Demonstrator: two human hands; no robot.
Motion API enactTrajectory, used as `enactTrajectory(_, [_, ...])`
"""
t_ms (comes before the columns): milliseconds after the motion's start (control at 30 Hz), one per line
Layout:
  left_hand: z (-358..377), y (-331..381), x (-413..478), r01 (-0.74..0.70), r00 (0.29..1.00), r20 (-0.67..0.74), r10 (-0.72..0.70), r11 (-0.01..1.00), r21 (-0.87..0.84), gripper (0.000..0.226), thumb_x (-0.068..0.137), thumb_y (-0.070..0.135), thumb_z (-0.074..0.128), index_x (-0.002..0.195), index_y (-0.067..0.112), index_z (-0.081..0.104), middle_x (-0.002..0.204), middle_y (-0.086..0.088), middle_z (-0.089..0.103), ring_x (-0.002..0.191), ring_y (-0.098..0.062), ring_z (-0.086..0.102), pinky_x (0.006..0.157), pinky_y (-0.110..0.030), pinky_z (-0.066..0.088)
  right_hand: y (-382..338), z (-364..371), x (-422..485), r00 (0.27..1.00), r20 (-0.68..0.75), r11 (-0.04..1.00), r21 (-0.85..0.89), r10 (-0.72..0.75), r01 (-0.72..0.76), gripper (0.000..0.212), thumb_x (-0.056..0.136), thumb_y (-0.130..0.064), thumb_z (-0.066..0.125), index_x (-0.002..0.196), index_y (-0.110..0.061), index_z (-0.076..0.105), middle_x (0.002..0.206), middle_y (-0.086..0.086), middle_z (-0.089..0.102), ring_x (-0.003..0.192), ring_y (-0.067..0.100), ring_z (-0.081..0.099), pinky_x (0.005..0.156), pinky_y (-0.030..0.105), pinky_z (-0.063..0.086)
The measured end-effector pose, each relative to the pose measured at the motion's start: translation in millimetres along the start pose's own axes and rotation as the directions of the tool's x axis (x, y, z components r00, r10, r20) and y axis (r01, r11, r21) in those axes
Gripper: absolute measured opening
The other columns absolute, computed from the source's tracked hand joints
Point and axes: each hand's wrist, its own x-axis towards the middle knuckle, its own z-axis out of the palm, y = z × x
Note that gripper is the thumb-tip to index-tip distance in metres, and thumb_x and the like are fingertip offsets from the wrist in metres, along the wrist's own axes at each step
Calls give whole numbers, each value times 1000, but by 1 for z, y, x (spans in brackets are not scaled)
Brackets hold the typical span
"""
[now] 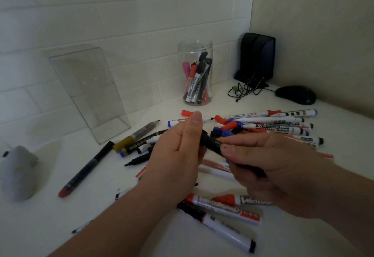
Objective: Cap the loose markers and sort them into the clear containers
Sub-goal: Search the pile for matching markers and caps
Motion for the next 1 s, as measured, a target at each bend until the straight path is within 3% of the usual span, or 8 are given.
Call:
enactTrajectory(100, [1, -2, 0, 15, 1000, -5, -15, 999, -32, 46, 89, 64, 42, 63, 27, 54, 51, 8, 45, 46, -10, 40, 52, -31, 35, 6, -1, 4, 976, -86, 935, -315, -197, 161, 23, 75, -40, 66, 95, -42, 77, 59, 6, 54, 50, 22, 42, 48, 32, 36])
enactTrajectory(200, [4, -3, 1, 31, 999, -31, -35, 991, -133, 41, 85, 63, 51, 70, 26, 59, 50, 6, 45, 44, -12, 39, 50, -34, 34, 14, -6, 7, 801, -48, 553, -748, -597, 367, 20, 83, -45, 56, 96, -56, 67, 77, -15, 69, 58, 11, 59, 49, 17, 46])
enactTrajectory(300, [4, -2, 0, 14, 1000, -5, -16, 965, -261, 39, 83, 57, 56, 75, 19, 60, 49, 4, 40, 40, -11, 30, 45, -26, 28, 18, -4, 7, 714, -3, 371, -855, -700, 361, 29, 91, -41, 57, 119, -45, 63, 88, -21, 67, 66, 7, 63, 52, 16, 48])
enactTrajectory(467, [-1, 1, -1, -8, 999, 44, 22, 956, -294, 39, 84, 49, 55, 76, 11, 55, 47, 4, 38, 38, -10, 29, 40, -22, 27, 12, 5, -1, 850, -149, 750, -563, -505, 347, 17, 74, -49, 60, 82, -59, 72, 63, 1, 66, 48, 16, 49, 43, 23, 40])
enactTrajectory(567, [-3, 2, -1, -3, 998, 61, 19, 966, -259, 42, 84, 51, 54, 80, 9, 55, 47, 5, 39, 37, -9, 30, 40, -22, 28, 4, 3, 2, 976, -133, 974, -168, -174, 151, 23, 69, -39, 68, 87, -31, 80, 51, 7, 47, 45, 20, 34, 43, 23, 27])
enactTrajectory(700, [-2, 2, 0, 28, 997, 79, 1, 928, -372, 35, 84, 46, 57, 79, 11, 57, 48, -1, 36, 39, -13, 26, 41, -24, 23, 3, -1, 6, 976, -103, 966, -194, -193, 170, 16, 74, -32, 65, 84, -24, 75, 58, 10, 59, 42, 19, 42, 41, 21, 29])
enactTrajectory(833, [-2, 1, 4, 69, 997, 68, -40, 853, -517, 29, 80, 40, 65, 78, 12, 60, 54, -7, 39, 43, -16, 24, 42, -26, 19, 4, -11, 9, 910, -158, 922, -126, -383, 366, 22, 82, 3, 62, 72, -17, 66, 91, 14, 75, 77, 39, 73, 51, 35, 54])
enactTrajectory(1000, [0, -1, 5, 80, 996, 78, -42, 809, -583, 27, 82, 36, 66, 81, 9, 64, 58, -10, 46, 40, -17, 26, 39, -22, 25, 7, -27, 14, 871, -224, 899, -82, -437, 430, 20, 58, 0, 43, 45, -9, 55, 67, 14, 66, 64, 29, 68, 49, 35, 57])
